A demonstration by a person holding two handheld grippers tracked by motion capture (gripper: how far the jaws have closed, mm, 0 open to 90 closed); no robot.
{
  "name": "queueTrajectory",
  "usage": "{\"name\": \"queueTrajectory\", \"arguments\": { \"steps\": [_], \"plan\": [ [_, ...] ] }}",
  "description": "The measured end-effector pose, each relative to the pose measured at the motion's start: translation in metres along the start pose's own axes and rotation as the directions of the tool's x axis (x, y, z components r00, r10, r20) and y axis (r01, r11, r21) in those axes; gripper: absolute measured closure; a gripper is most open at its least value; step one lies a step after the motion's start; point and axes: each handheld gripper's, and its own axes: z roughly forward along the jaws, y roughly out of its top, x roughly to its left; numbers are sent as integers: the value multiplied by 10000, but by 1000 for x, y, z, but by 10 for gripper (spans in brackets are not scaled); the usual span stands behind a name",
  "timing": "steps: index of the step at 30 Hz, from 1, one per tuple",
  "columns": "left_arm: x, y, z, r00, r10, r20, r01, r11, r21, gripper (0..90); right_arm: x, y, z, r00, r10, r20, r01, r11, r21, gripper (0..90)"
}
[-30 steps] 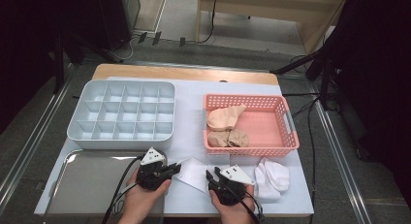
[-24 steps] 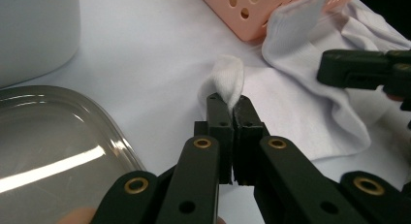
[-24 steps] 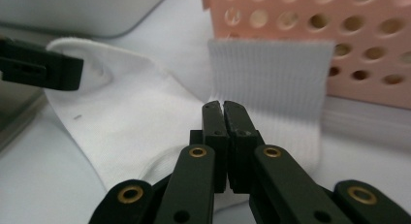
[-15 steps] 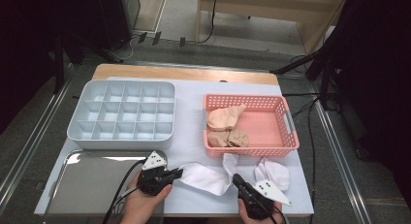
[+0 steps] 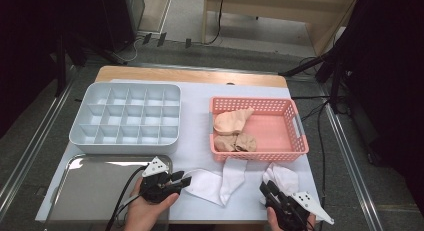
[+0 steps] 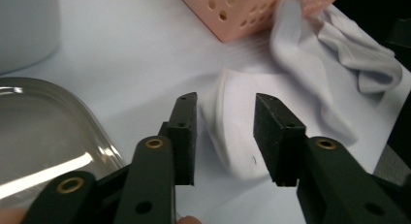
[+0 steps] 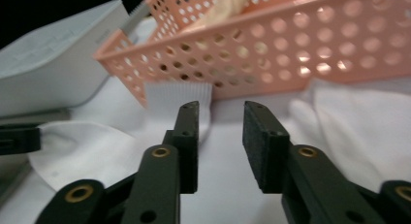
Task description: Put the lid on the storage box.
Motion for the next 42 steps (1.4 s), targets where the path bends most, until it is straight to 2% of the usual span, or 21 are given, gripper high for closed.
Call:
{"name": "queueTrajectory", "arguments": {
  "steps": [2, 4, 6, 10, 12, 14, 15, 17, 20, 21, 22, 24, 25, 26, 29, 31, 33, 37, 38, 40, 42],
  "plan": [
    [3, 1, 2, 9999, -91, -138, 91, 10000, 20, 621, 10, 4, 7, 9994, -75, -344, 75, 10000, 20, 629],
    [4, 1, 5, 9997, -143, -187, 145, 9998, 139, 659, 31, 4, 29, 9953, -593, -771, 649, 9953, 719, 592],
    [3, 2, 7, 9998, -116, -155, 119, 9998, 188, 718, 45, 1, 48, 9904, -1088, -855, 1180, 9867, 1120, 564],
    [0, 2, 8, 10000, 69, -39, -68, 9996, 275, 852, 65, -6, 82, 9819, -1859, -367, 1895, 9661, 1751, 523],
    [-2, 3, 8, 9999, 109, 36, -110, 9993, 349, 873, 66, -8, 88, 9784, -2059, -185, 2057, 9602, 1888, 522],
    [-3, 2, 9, 9997, 229, 65, -232, 9987, 449, 879, 68, -14, 99, 9702, -2414, 215, 2292, 9429, 2416, 529],
    [-3, 2, 9, 9997, 239, 92, -243, 9984, 514, 882, 69, -14, 100, 9683, -2483, 285, 2334, 9392, 2519, 589],
    [-3, 2, 11, 9995, 282, 104, -287, 9979, 583, 889, 67, -13, 99, 9665, -2542, 362, 2366, 9363, 2597, 827],
    [-4, 2, 10, 9997, 249, 60, -252, 9983, 530, 890, 62, -12, 96, 9728, -2315, 110, 2204, 9387, 2651, 900],
    [-5, 2, 9, 9997, 229, 46, -231, 9986, 471, 891, 56, -11, 88, 9758, -2184, -105, 2153, 9514, 2200, 900],
    [-5, 2, 9, 9997, 229, 46, -231, 9986, 471, 891, 56, -11, 88, 9758, -2184, -105, 2153, 9514, 2200, 900],
    [-4, 3, 8, 9998, 207, 32, -209, 9987, 455, 891, 44, -10, 70, 9835, -1750, -461, 1799, 9730, 1445, 900],
    [-4, 3, 7, 9999, 168, 25, -169, 9989, 440, 891, 44, -10, 70, 9835, -1750, -461, 1799, 9730, 1445, 900],
    [-4, 3, 7, 9999, 165, 21, -166, 9989, 444, 891, 35, -7, 56, 9881, -1473, -442, 1514, 9822, 1115, 900],
    [-4, 2, 7, 9997, 237, 38, -239, 9988, 435, 890, 25, -5, 44, 9917, -1177, -521, 1221, 9883, 912, 900],
    [-5, 2, 7, 9996, 265, 96, -268, 9988, 419, 889, 16, -4, 32, 9950, -956, -295, 981, 9904, 971, 900],
    [-5, 2, 8, 9995, 270, 135, -275, 9986, 449, 886, 21, -4, 35, 9920, -1213, -353, 1246, 9859, 1115, 838],
    [-6, 3, 8, 9996, 251, 99, -255, 9988, 426, 876, 39, -3, 52, 9854, -1372, -1007, 1525, 9745, 1644, 746],
    [-6, 3, 7, 9998, 204, 91, -207, 9992, 344, 866, 51, -4, 67, 9838, -1622, -767, 1735, 9690, 1761, 656],
    [-6, 3, 7, 9998, 190, 88, -192, 9993, 312, 835, 60, -5, 81, 9831, -1811, -253, 1826, 9662, 1820, 537],
    [-4, 3, 8, 9998, 188, -35, -187, 9996, 193, 794, 68, -8, 94, 9769, -2131, 174, 2044, 9546, 2169, 488]
  ]
}}
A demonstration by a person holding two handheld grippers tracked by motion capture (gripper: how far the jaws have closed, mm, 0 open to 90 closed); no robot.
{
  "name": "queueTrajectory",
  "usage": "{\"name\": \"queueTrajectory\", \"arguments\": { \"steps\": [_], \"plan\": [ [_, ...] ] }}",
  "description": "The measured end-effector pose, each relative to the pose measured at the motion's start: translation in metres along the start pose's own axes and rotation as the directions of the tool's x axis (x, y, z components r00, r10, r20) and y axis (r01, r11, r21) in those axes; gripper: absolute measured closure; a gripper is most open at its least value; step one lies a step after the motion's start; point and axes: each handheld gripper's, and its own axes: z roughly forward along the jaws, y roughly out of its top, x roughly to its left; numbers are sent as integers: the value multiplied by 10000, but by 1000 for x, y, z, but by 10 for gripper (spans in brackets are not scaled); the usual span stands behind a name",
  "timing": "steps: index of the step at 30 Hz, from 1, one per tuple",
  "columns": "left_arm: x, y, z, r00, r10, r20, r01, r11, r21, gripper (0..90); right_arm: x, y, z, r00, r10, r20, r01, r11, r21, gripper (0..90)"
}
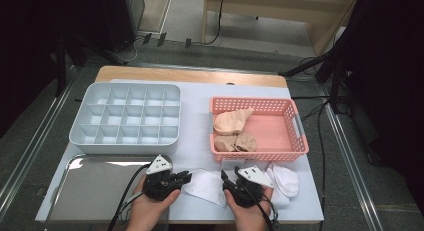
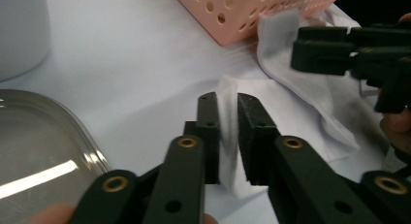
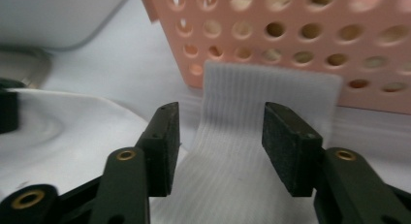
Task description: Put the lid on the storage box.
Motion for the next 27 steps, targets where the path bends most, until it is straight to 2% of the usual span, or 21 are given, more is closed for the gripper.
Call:
{"name": "queueTrajectory", "arguments": {
  "steps": [3, 5, 6, 7, 8, 9, 10, 11, 12, 13, 14, 15, 16, 17, 18, 19, 20, 23, 26, 27],
  "plan": [
    [1, 0, 3, 10000, -56, -15, 56, 10000, 78, 797, 8, -1, 12, 9960, -556, 702, 518, 9972, 546, 510],
    [0, 0, 5, 9999, 75, -93, -73, 9997, 244, 850, 13, -2, 13, 9870, -1126, 1149, 1055, 9923, 654, 595],
    [-1, 0, 6, 9999, 91, -97, -89, 9996, 270, 872, 14, -2, 13, 9840, -1342, 1172, 1267, 9895, 689, 687],
    [-1, 0, 6, 9999, 91, -97, -89, 9996, 270, 882, 14, -2, 13, 9840, -1342, 1172, 1267, 9895, 689, 687],
    [-2, 0, 6, 9999, 103, -94, -100, 9995, 299, 882, 14, -3, 12, 9841, -1417, 1069, 1351, 9886, 669, 766],
    [-3, 0, 6, 9998, 179, -124, -175, 9993, 330, 891, 9, -3, 9, 9870, -1288, 960, 1229, 9903, 646, 852],
    [-4, 1, 6, 9997, 190, -126, -186, 9993, 319, 893, 4, -3, 6, 9936, -970, 576, 937, 9939, 577, 859],
    [-4, 1, 6, 9997, 190, -126, -186, 9993, 319, 894, 4, -3, 6, 9936, -970, 576, 937, 9939, 577, 859],
    [-4, 1, 6, 9998, 176, -126, -173, 9995, 281, 894, 0, -4, 3, 9960, -809, 368, 794, 9960, 401, 862],
    [-3, 1, 5, 9997, 201, -157, -197, 9995, 259, 895, -7, -7, -8, 9980, -622, 89, 623, 9980, -118, 864],
    [-3, 1, 5, 9997, 201, -157, -197, 9995, 259, 895, -7, -7, -8, 9980, -622, 89, 623, 9980, -118, 864],
    [-3, 1, 5, 9998, 146, -122, -143, 9996, 241, 895, -11, -8, -13, 9989, -463, -110, 459, 9982, -376, 865],
    [-2, 1, 4, 9998, 115, -154, -112, 9997, 207, 895, -20, -12, -27, 9989, -133, -454, 84, 9943, -1066, 865],
    [-2, 1, 4, 9998, 115, -154, -112, 9997, 207, 896, -26, -13, -37, 9973, 58, -733, -168, 9885, -1506, 865],
    [-2, 1, 4, 9998, 123, -161, -120, 9997, 205, 896, -31, -14, -45, 9950, 245, -964, -412, 9837, -1751, 864],
    [-2, 1, 3, 9998, 140, -160, -136, 9997, 202, 896, -31, -14, -45, 9950, 245, -964, -412, 9837, -1751, 864],
    [-2, 1, 2, 9996, 173, -220, -168, 9996, 217, 896, -42, -18, -58, 9905, 549, -1258, -799, 9758, -2035, 862],
    [-3, 0, 1, 9997, 189, -131, -187, 9997, 156, 896, -58, -27, -70, 9849, 951, -1447, -1232, 9721, -1997, 855],
    [-4, -1, 3, 9997, 258, -48, -256, 9991, 332, 894, -75, -42, -77, 9815, 1516, -1173, -1686, 9738, -1524, 827],
    [-4, -1, 3, 9997, 258, -48, -256, 9991, 332, 894, -75, -42, -77, 9815, 1516, -1173, -1686, 9738, -1524, 827]
  ]
}}
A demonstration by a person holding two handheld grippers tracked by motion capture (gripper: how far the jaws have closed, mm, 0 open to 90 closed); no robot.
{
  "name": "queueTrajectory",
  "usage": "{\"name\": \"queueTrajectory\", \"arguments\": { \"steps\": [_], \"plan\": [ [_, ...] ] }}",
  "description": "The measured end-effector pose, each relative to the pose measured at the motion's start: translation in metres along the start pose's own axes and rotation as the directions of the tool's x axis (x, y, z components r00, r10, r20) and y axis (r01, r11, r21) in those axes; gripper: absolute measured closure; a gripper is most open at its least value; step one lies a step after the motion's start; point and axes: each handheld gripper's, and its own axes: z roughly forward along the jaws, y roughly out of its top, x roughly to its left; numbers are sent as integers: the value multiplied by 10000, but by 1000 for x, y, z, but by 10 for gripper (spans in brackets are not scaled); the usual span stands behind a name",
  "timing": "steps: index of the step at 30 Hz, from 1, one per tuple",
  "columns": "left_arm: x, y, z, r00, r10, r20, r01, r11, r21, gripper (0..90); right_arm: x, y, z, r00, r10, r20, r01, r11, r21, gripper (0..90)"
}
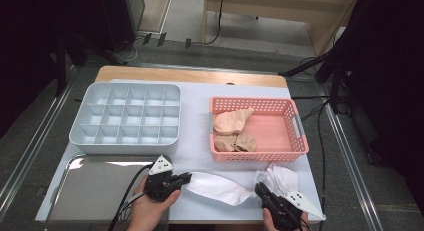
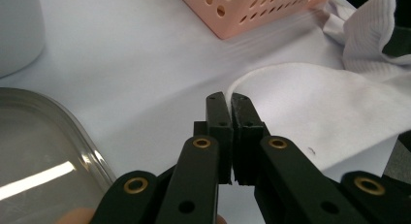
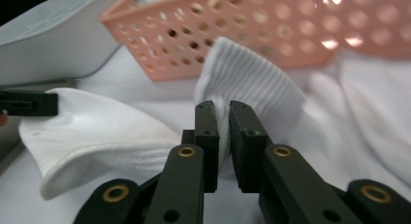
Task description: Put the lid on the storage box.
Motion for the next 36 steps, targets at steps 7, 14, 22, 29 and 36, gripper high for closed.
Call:
{"name": "queueTrajectory", "arguments": {
  "steps": [7, 14, 22, 29, 36],
  "plan": [
    [1, -3, -4, 9999, 12, 158, -12, 10000, -17, 821, -15, -6, -30, 9963, 789, 352, -783, 9968, -169, 666],
    [6, 1, -5, 9994, -345, 4, 345, 9994, -93, 658, -18, 10, -39, 9906, 1366, 95, -1359, 9893, -535, 472],
    [2, -1, 3, 9999, -103, -22, 103, 9997, 203, 896, -16, 5, -14, 9830, 1033, 1517, -1175, 9892, 877, 802],
    [3, 3, -2, 9996, -263, -60, 259, 9979, -587, 900, -6, 35, -15, 9969, -144, 769, 154, 9998, -122, 845],
    [-1, 6, 4, 9993, -369, -76, 360, 9949, -945, 896, -31, 46, 3, 9886, -448, 1436, 513, 9978, -420, 845]
  ]
}}
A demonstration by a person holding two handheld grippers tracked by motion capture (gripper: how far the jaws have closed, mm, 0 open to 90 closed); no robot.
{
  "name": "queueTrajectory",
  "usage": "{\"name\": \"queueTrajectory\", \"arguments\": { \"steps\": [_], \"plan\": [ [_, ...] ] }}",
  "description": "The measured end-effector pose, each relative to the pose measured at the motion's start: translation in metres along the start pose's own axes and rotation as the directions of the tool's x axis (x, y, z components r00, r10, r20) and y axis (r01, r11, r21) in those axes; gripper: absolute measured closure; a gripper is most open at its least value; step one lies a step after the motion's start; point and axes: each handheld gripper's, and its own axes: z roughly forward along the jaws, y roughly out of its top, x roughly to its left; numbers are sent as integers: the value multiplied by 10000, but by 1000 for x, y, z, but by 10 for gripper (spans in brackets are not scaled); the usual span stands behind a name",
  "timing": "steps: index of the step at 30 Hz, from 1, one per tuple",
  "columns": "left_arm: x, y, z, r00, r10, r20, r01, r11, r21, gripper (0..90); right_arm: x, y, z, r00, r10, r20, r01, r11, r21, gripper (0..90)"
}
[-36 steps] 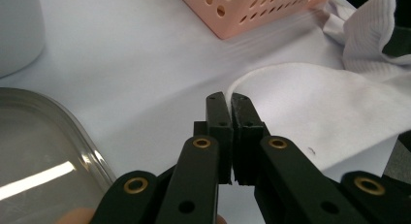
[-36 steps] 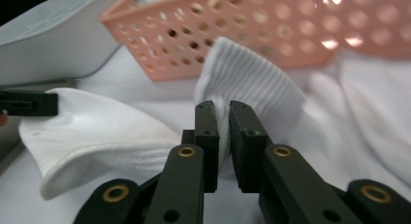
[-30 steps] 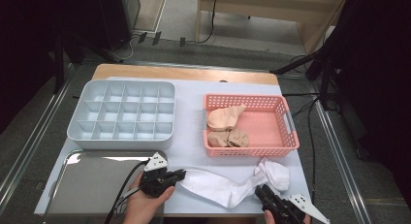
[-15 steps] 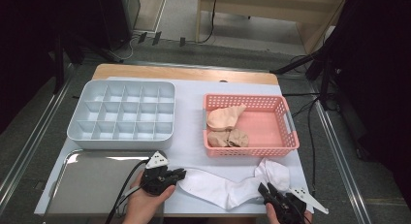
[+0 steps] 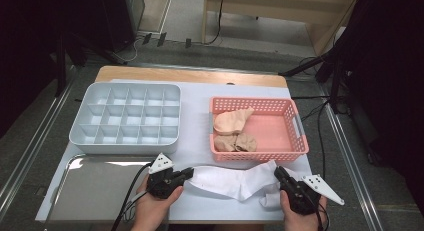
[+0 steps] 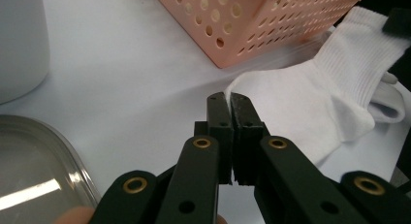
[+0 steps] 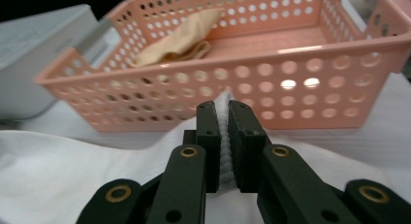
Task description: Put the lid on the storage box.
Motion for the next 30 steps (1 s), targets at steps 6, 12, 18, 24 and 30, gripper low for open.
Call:
{"name": "queueTrajectory", "arguments": {
  "steps": [6, 12, 18, 24, 30],
  "plan": [
    [8, 3, 4, 9989, -438, 161, 439, 9990, -76, 769, -26, -7, 5, 9984, 531, 210, -533, 9985, 97, 661],
    [6, 1, -10, 9991, -252, 335, 257, 9995, -155, 581, -26, -23, -17, 9967, 763, -289, -761, 9971, 80, 422],
    [1, -7, -24, 9952, -135, 965, 142, 9999, -69, 542, -18, -49, -17, 9994, 335, 21, -335, 9917, 1238, 296],
    [5, -12, -23, 9977, 16, 681, -15, 10000, -10, 537, -8, -52, -13, 9855, -1135, 1262, 965, 9863, 1338, 580],
    [7, -13, -20, 9974, -5, 722, 5, 10000, -3, 538, -21, -49, -16, 9901, -710, 1215, 576, 9923, 1099, 800]
  ]
}}
